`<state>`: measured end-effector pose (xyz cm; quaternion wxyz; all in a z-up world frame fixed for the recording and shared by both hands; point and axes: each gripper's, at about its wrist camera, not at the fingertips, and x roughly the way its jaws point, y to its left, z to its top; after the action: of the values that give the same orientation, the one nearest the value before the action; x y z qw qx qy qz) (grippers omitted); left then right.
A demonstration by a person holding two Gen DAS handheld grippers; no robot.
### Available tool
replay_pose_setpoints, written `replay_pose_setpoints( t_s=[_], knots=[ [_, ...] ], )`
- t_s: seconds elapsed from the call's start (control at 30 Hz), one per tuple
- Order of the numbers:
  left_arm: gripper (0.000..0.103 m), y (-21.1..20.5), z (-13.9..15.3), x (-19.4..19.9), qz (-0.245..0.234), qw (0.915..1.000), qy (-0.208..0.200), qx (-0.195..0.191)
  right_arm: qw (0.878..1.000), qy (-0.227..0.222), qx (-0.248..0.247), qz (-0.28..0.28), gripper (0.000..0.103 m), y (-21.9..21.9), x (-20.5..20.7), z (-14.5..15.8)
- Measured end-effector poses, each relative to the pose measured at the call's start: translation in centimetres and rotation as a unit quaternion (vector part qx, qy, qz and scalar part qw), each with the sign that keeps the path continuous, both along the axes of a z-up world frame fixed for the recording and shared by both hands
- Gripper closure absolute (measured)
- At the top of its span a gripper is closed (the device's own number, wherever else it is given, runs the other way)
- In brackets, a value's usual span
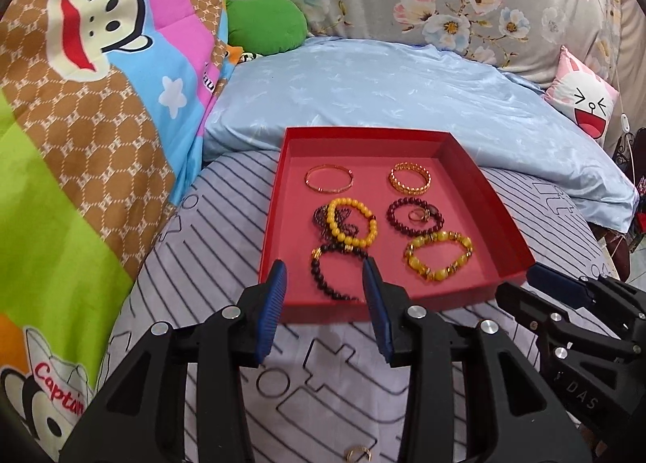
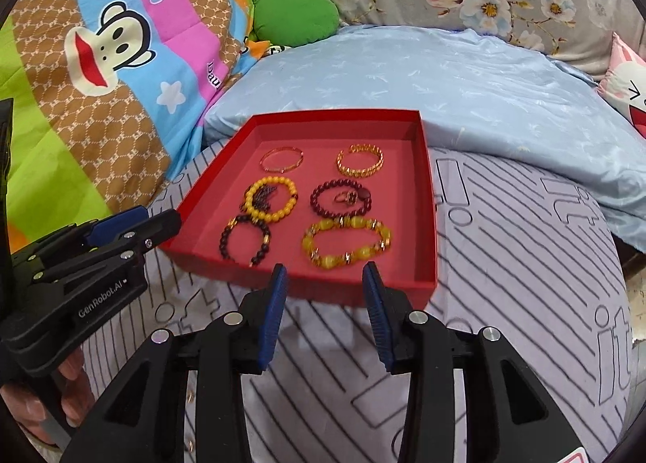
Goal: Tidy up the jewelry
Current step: 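Withdraw both tools and move them over the gold hoop earrings, then grasp one gold hoop earring with the right tool while the left tool grasps the other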
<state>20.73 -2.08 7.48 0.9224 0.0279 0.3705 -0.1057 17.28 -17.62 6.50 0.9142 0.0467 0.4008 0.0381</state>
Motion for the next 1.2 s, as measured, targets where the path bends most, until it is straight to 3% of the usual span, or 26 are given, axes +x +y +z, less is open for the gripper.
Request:
replay_pose_setpoints(
  t_s=[0.37,0.6,1.2],
  knots=[
    [0.064,3.3,-3.0,-5.8,0.034,0.999,0.031,0.003,0.999,0.022,-0.013,0.021,0.065,2.6,-6.8,-2.2],
    [0.065,4.5,-4.5,-9.3,0.06,0.9974,0.03,0.025,0.998,0.04,-0.008,0.044,0.065,5.1,-10.1,-4.0],
    [0.065,7.5,-7.0,-12.9,0.097,0.9936,0.054,0.021,0.996,0.055,-0.011,0.064,0.065,9.0,-11.8,-6.0]
  ],
)
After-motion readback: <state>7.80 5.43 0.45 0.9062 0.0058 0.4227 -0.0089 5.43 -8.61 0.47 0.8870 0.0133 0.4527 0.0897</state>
